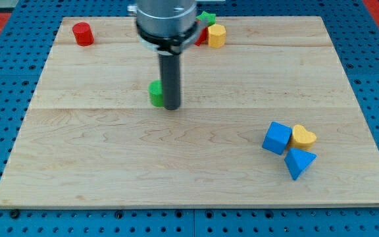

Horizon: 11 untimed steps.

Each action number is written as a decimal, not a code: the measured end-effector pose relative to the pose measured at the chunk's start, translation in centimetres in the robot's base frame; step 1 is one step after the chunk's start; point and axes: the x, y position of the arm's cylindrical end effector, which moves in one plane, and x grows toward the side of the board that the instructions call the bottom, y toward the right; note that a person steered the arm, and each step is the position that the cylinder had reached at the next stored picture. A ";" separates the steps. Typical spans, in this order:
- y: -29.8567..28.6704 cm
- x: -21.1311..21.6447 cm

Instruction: Move the green circle diagonally to the red circle

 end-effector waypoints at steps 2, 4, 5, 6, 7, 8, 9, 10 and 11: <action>-8.2 -0.6; -11.9 -0.6; -13.8 -0.6; -15.6 -0.6; -17.0 -0.6; -18.4 -0.6; -19.9 -0.6; -21.1 -0.6; -22.2 -0.6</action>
